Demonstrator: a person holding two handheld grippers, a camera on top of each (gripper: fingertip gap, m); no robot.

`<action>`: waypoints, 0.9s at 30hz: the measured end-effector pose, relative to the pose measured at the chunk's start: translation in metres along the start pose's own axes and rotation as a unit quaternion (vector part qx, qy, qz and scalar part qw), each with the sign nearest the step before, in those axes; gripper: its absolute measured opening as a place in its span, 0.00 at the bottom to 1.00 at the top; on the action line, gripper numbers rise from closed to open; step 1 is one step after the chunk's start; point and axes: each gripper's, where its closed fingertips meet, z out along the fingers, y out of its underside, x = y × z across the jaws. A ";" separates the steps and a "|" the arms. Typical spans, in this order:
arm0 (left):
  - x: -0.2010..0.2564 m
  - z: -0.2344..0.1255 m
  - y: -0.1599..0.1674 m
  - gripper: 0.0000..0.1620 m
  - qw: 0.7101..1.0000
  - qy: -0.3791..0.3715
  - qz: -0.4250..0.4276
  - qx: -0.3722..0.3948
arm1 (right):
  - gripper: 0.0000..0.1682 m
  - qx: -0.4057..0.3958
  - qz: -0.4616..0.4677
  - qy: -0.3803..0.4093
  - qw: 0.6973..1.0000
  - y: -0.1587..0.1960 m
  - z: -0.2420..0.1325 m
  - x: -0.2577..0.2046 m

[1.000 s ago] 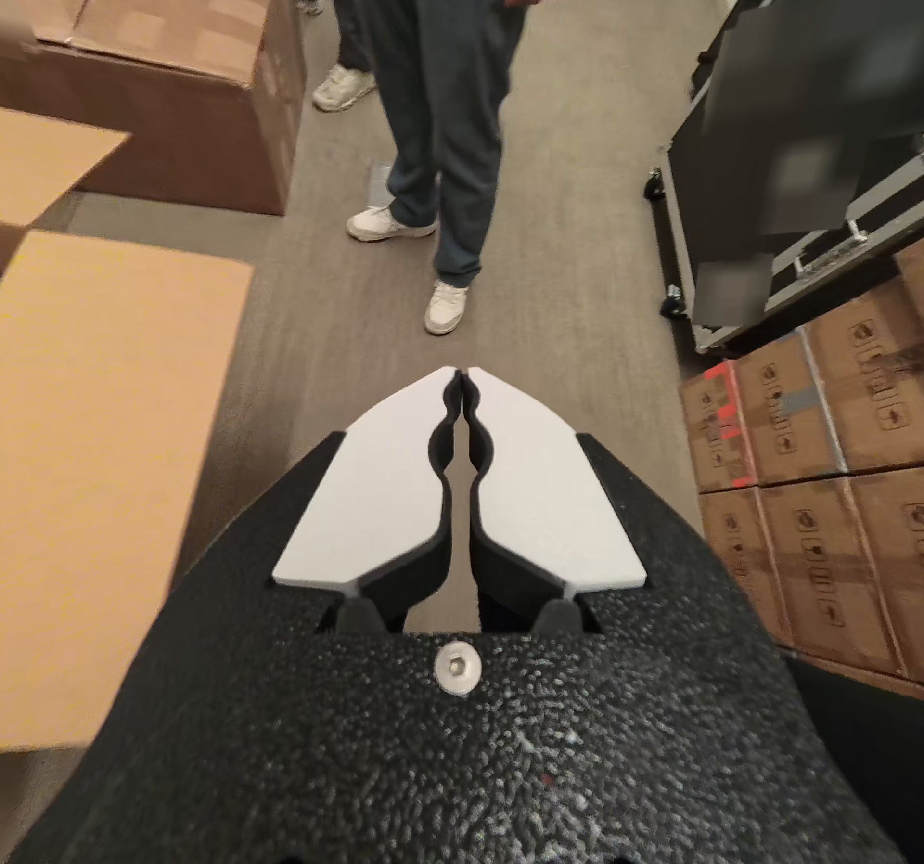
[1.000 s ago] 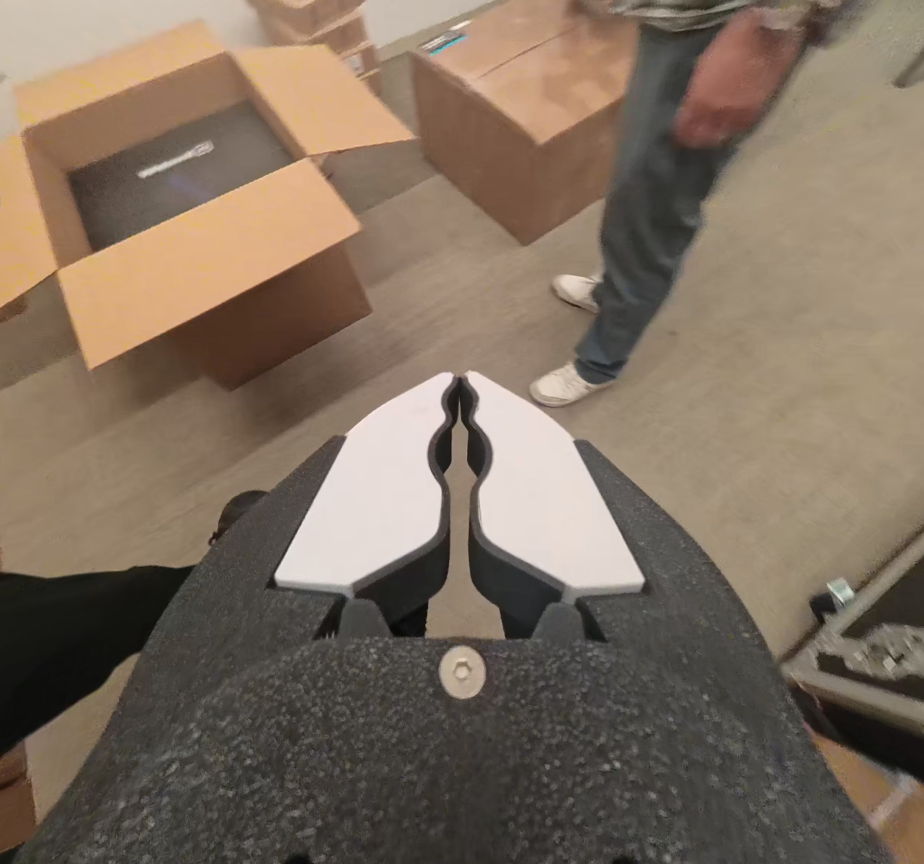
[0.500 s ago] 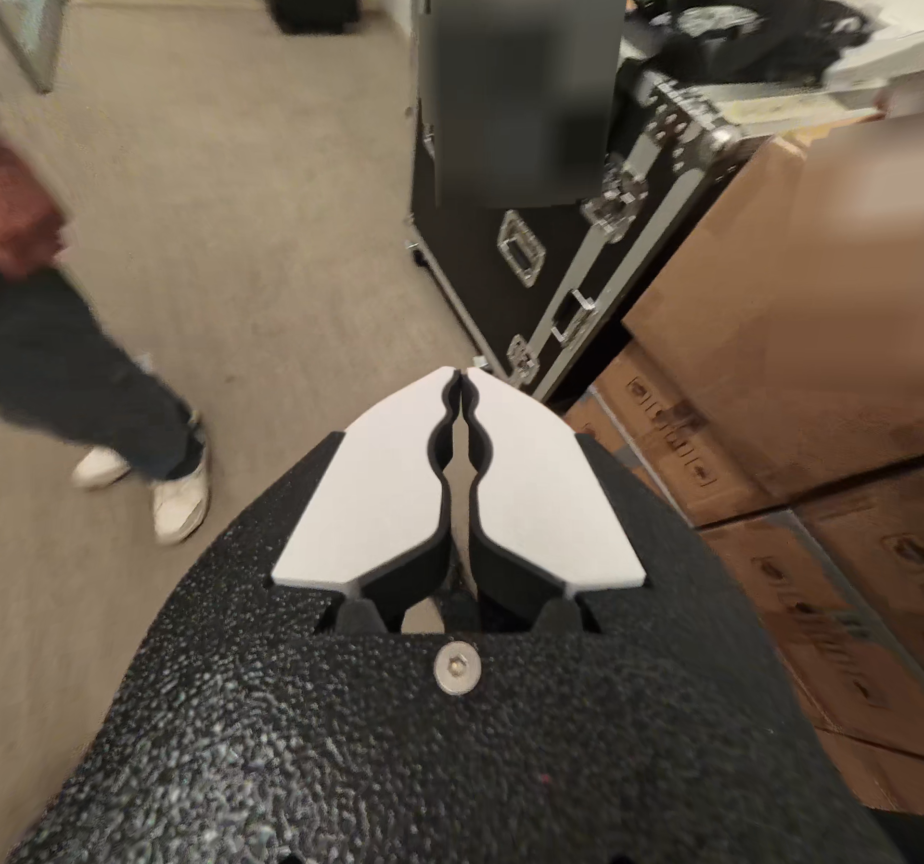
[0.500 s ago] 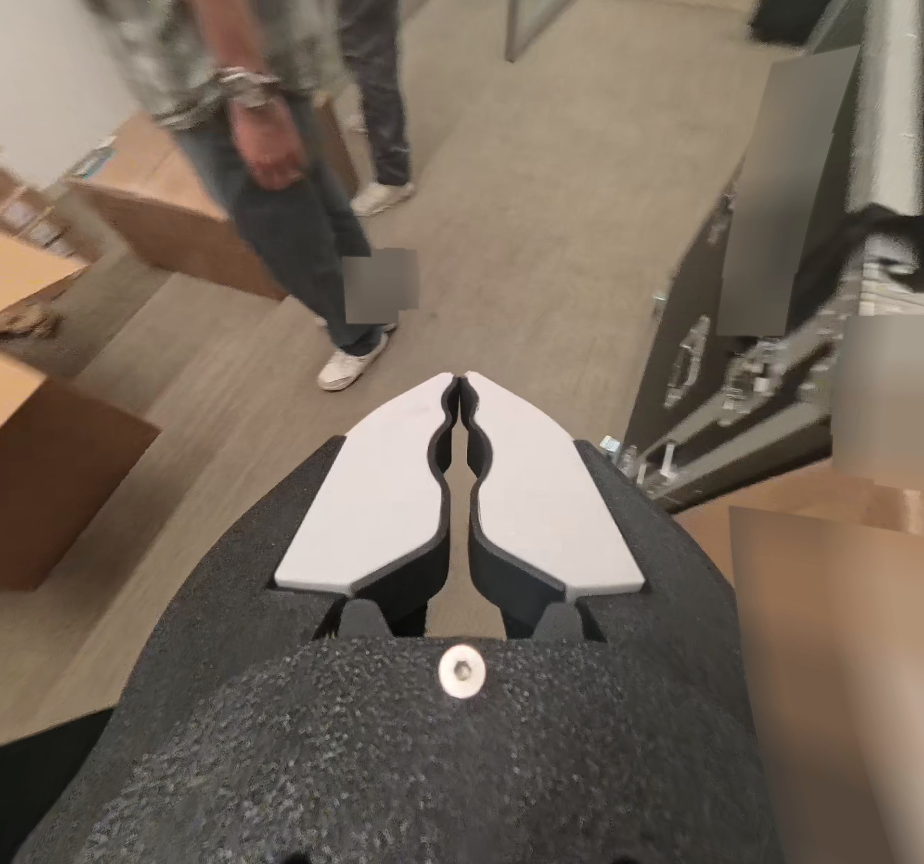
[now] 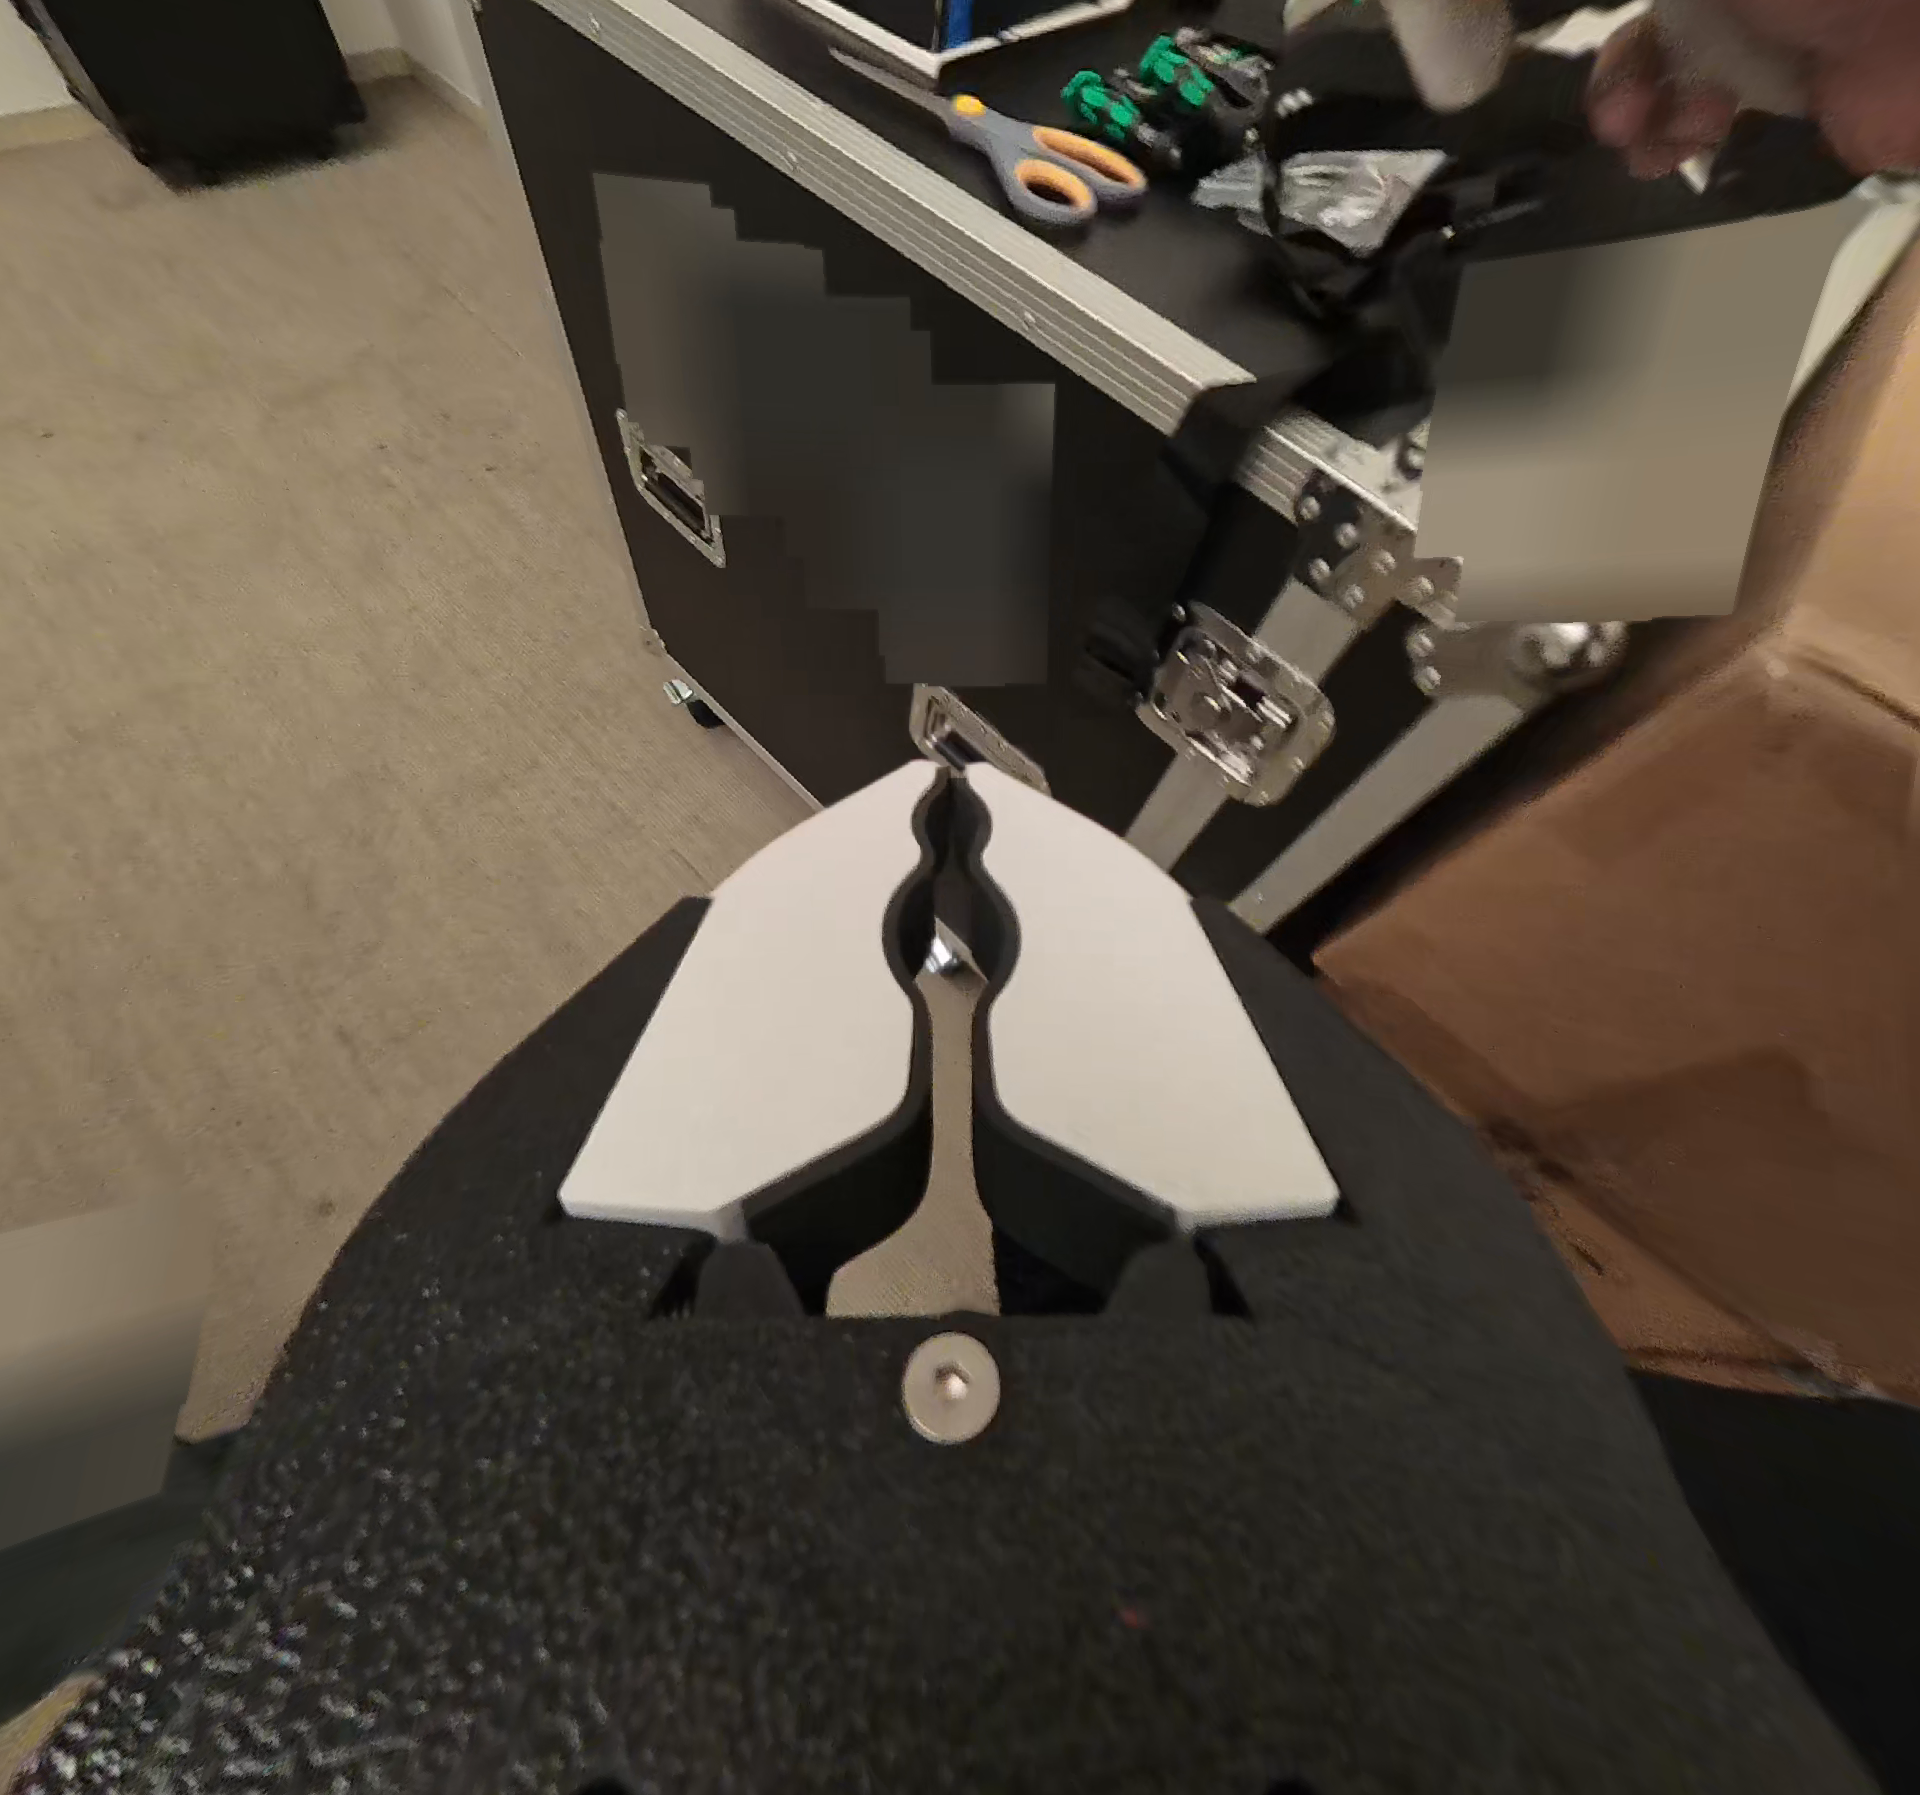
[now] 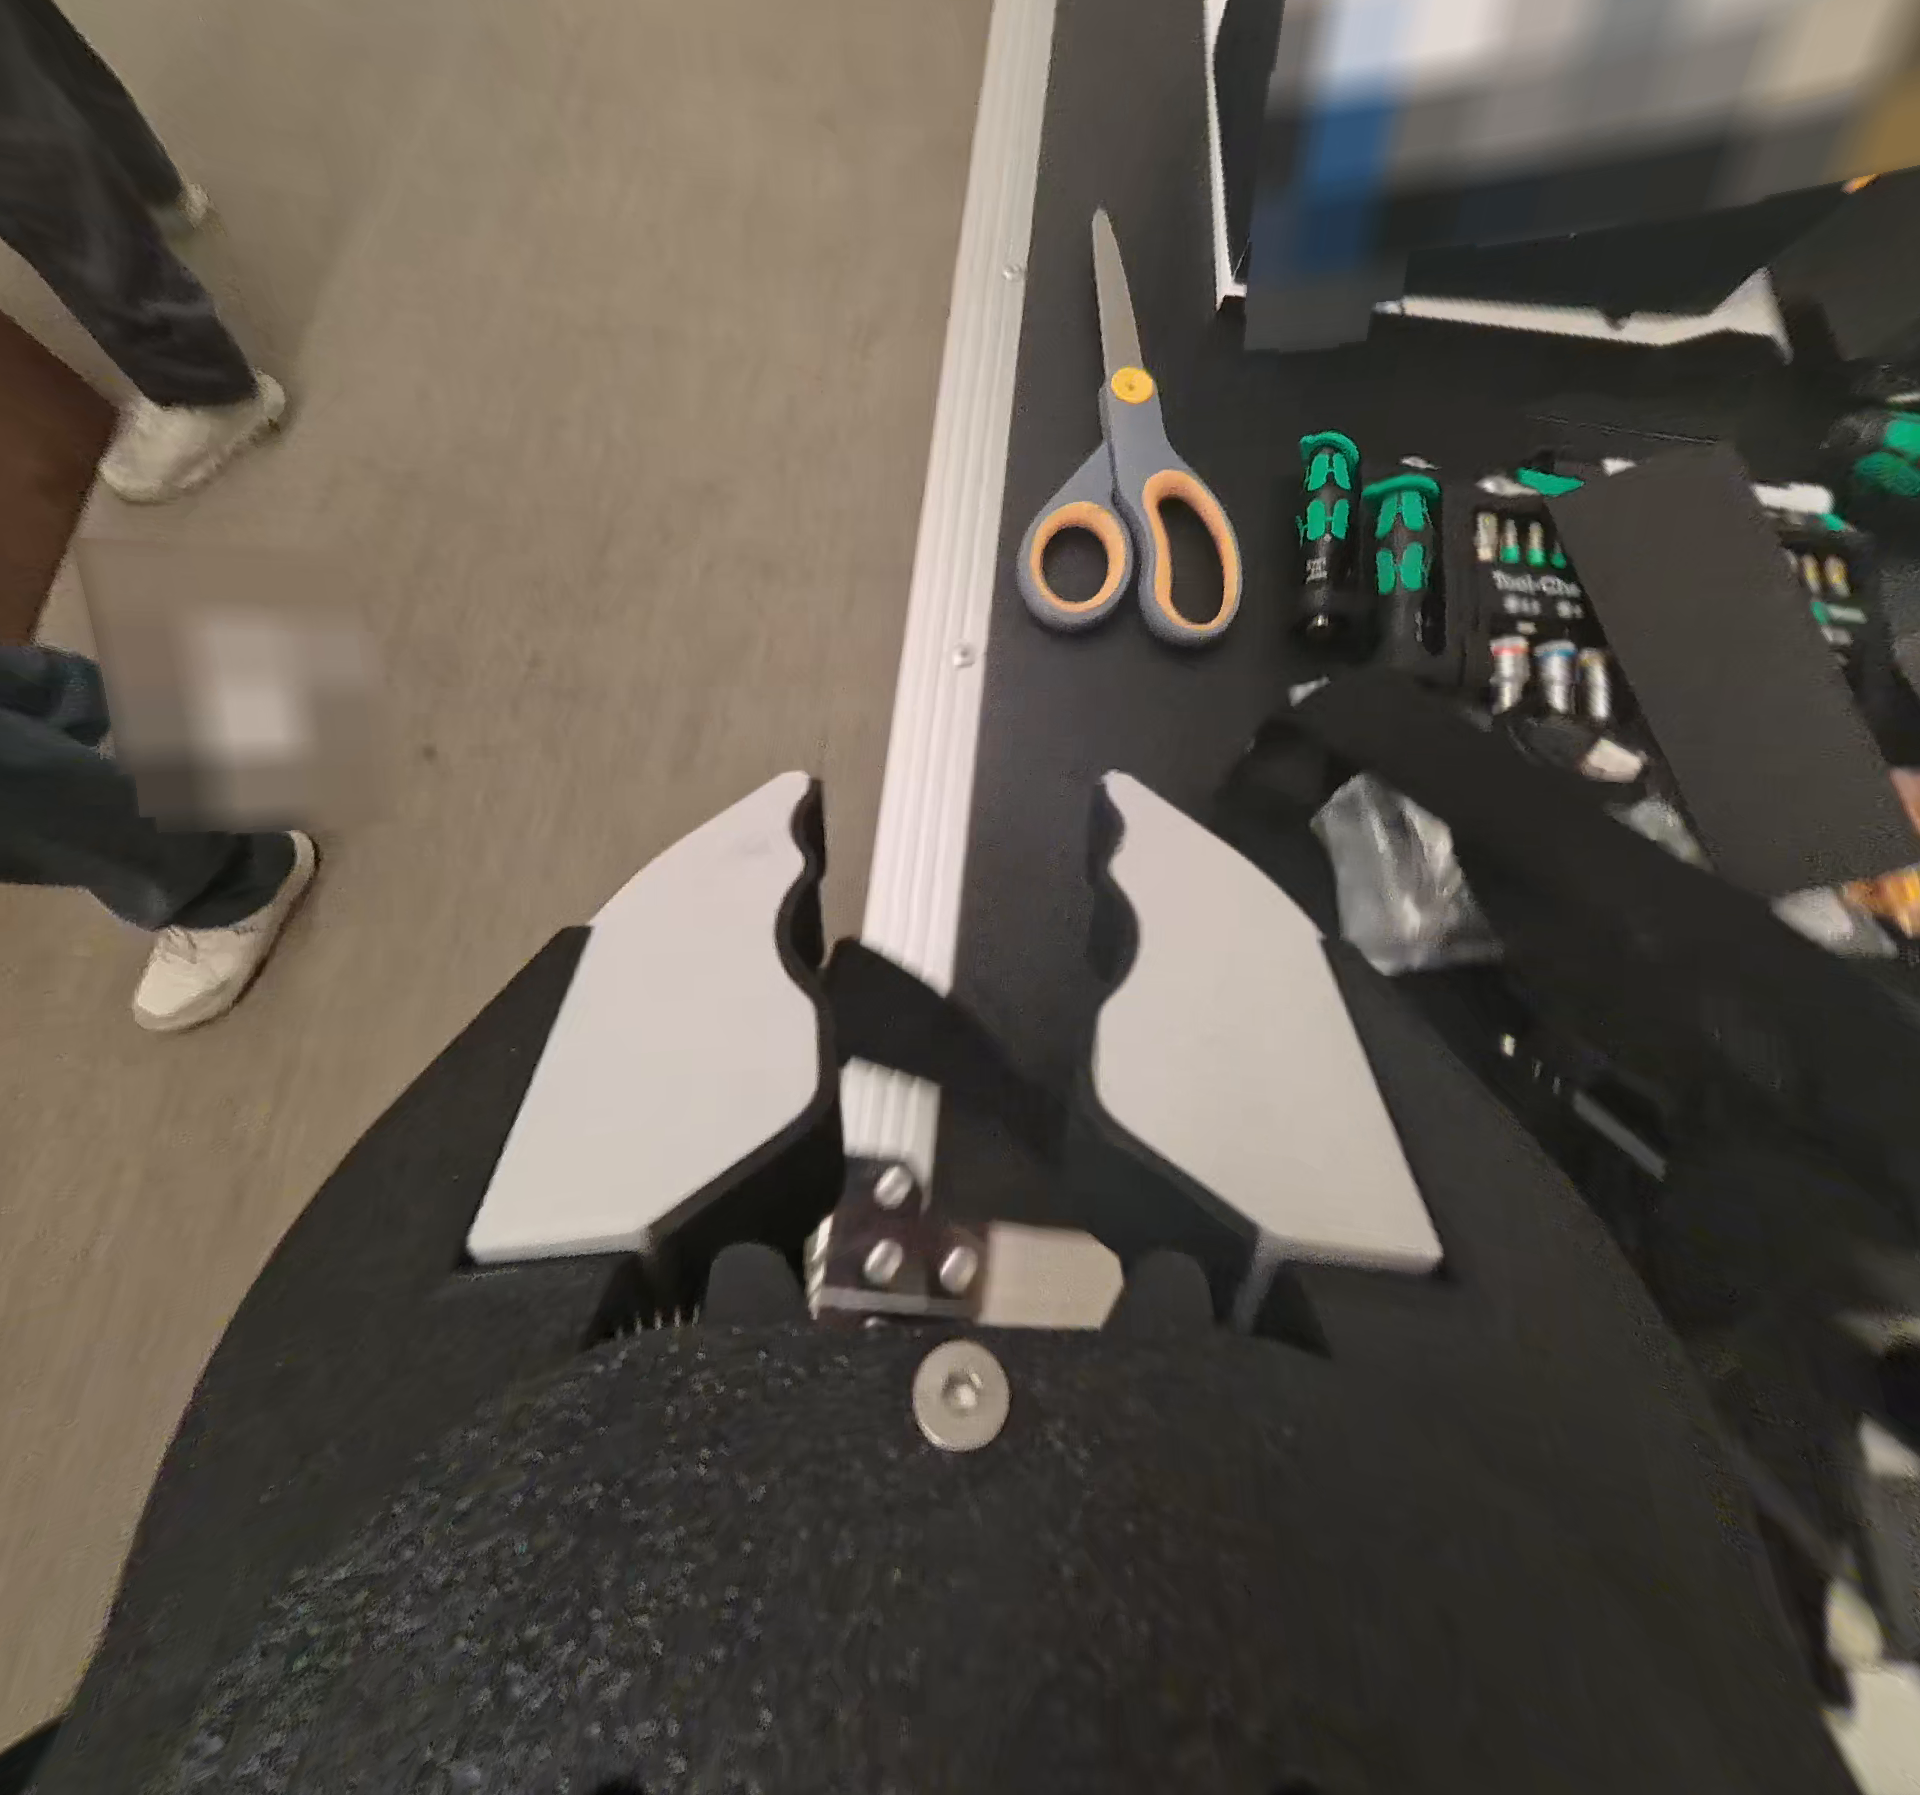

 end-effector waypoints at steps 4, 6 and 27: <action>-0.024 0.039 -0.027 0.12 0.999 0.021 -0.035 0.013 | 0.31 -0.063 -0.044 -0.013 0.997 -0.014 0.074 0.020; -0.038 0.054 -0.036 0.22 0.999 0.011 -0.045 0.010 | 0.31 -0.097 -0.055 -0.021 0.994 -0.011 0.109 0.028; -0.070 0.153 -0.077 0.30 0.998 -0.020 -0.064 -0.007 | 0.14 -0.215 -0.011 -0.045 0.976 0.010 0.179 0.060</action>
